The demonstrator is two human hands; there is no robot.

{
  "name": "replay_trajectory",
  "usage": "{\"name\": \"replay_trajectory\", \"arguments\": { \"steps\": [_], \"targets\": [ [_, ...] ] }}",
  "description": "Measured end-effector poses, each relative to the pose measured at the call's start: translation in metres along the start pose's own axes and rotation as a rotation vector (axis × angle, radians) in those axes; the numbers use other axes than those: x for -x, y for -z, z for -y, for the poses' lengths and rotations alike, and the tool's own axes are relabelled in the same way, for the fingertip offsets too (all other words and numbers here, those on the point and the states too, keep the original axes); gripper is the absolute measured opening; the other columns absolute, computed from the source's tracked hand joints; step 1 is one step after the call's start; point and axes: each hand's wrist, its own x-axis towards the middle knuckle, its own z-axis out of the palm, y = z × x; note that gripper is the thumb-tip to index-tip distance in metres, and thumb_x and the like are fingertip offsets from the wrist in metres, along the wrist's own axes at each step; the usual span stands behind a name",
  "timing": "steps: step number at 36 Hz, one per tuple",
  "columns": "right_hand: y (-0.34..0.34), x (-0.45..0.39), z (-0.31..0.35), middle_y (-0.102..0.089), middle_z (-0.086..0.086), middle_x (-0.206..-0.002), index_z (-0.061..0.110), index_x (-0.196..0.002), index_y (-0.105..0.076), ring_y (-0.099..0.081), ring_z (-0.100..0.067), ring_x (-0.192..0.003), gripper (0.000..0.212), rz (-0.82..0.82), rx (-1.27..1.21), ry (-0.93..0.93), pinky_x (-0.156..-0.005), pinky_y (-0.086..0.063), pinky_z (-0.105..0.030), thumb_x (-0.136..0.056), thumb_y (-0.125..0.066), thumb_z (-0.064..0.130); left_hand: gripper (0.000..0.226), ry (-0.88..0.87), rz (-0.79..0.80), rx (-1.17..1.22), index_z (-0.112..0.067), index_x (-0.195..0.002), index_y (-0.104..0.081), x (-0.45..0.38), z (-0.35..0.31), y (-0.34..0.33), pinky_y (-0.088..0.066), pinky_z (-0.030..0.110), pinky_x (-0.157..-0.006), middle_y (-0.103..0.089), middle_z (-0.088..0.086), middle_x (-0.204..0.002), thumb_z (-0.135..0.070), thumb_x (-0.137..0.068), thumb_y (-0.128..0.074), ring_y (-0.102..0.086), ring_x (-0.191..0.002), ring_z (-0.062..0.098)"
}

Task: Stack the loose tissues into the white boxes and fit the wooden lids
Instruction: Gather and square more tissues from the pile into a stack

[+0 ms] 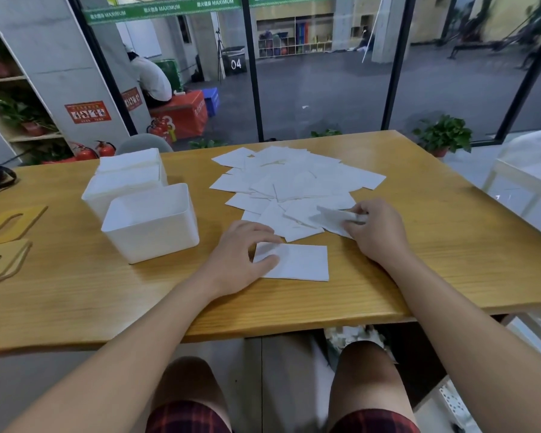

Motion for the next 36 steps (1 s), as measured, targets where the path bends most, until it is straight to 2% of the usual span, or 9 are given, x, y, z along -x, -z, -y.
{"name": "replay_trajectory", "arguments": {
  "steps": [3,10,13,16,18,22,26,32,36],
  "targets": [
    [0.008,0.002,0.006,-0.067,0.011,-0.080,0.026,-0.084,-0.070,-0.063,-0.009,-0.079,0.014,-0.033,-0.155,-0.008,-0.059,-0.043,-0.032,-0.095,-0.079,0.023,0.035,0.028,-0.081,0.068,-0.044,-0.137,-0.070,-0.006,-0.004,0.001,-0.037,0.037,-0.124,-0.060,-0.030,-0.142,-0.051,-0.102,-0.072,-0.039,-0.144,-0.002],
    [0.019,0.023,0.044,-0.071,0.013,-0.085,0.029,-0.086,-0.073,-0.064,-0.006,-0.080,0.012,0.094,-0.346,0.190,-0.062,-0.046,-0.017,-0.090,-0.084,0.026,0.066,0.022,-0.116,0.258,-0.044,-0.160,-0.047,-0.037,-0.033,0.011,-0.047,0.022,-0.110,-0.055,-0.029,-0.151,-0.054,-0.101,-0.074,-0.052,-0.137,-0.007],
    [0.017,0.031,0.058,-0.075,0.011,-0.089,0.027,-0.092,-0.076,-0.068,-0.008,-0.083,0.012,0.175,-0.418,0.195,-0.068,-0.053,-0.024,-0.089,-0.088,0.026,0.047,-0.013,-0.160,0.312,-0.040,-0.147,-0.061,-0.044,-0.041,0.011,-0.054,0.027,-0.102,-0.068,-0.023,-0.135,-0.046,-0.103,-0.074,-0.063,-0.125,0.001],
    [0.015,0.036,0.063,-0.078,0.009,-0.100,0.027,-0.101,-0.078,-0.074,-0.015,-0.094,0.018,0.214,-0.504,0.158,-0.077,-0.061,-0.035,-0.089,-0.090,0.023,0.013,-0.021,-0.233,0.458,-0.021,-0.110,-0.078,-0.046,-0.040,0.012,-0.055,0.049,-0.082,-0.076,0.001,-0.097,-0.032,-0.105,-0.073,-0.070,-0.091,0.024],
    [0.015,0.038,0.062,-0.079,0.009,-0.100,0.028,-0.102,-0.079,-0.075,-0.013,-0.092,0.017,0.219,-0.521,0.135,-0.074,-0.061,-0.031,-0.089,-0.090,0.026,0.024,0.003,-0.280,0.546,-0.009,-0.094,-0.075,-0.042,-0.037,0.015,-0.048,0.055,-0.074,-0.069,0.020,-0.089,-0.030,-0.105,-0.072,-0.062,-0.082,0.041],
    [0.018,0.042,0.055,-0.081,0.003,-0.092,0.027,-0.099,-0.081,-0.077,-0.016,-0.083,0.004,0.279,-0.586,0.037,-0.064,-0.058,-0.028,-0.100,-0.079,0.030,0.033,0.078,-0.258,0.597,-0.008,-0.085,-0.069,-0.032,-0.028,0.025,-0.037,0.038,-0.067,-0.059,0.019,-0.076,-0.035,-0.104,-0.074,-0.049,-0.069,0.021],
    [0.014,0.047,0.051,-0.083,-0.004,-0.093,0.022,-0.109,-0.079,-0.081,-0.024,-0.088,0.007,0.315,-0.632,-0.078,-0.067,-0.065,-0.034,-0.103,-0.075,0.024,0.014,0.135,-0.184,0.578,-0.021,-0.101,-0.076,-0.022,-0.016,0.026,-0.043,0.039,-0.066,-0.065,0.030,-0.081,-0.034,-0.104,-0.075,-0.051,-0.066,0.024],
    [0.001,0.053,0.045,-0.075,-0.002,-0.072,0.035,-0.115,-0.066,-0.067,-0.011,-0.055,0.021,0.282,-0.335,-0.015,-0.054,-0.048,-0.025,-0.098,-0.079,0.032,0.018,0.184,-0.113,0.408,-0.041,-0.122,-0.067,-0.011,0.001,0.013,-0.047,0.039,-0.071,-0.060,0.005,-0.063,-0.041,-0.105,-0.070,-0.053,-0.061,0.016],
    [-0.001,0.056,0.045,-0.070,-0.001,-0.069,0.031,-0.117,-0.066,-0.063,-0.012,-0.057,0.025,0.268,-0.233,0.030,-0.059,-0.048,-0.029,-0.096,-0.081,0.033,0.020,0.172,-0.092,0.294,-0.037,-0.127,-0.067,-0.008,0.002,0.006,-0.044,0.029,-0.069,-0.058,-0.009,-0.062,-0.037,-0.107,-0.068,-0.056,-0.061,0.010]
  ]
}}
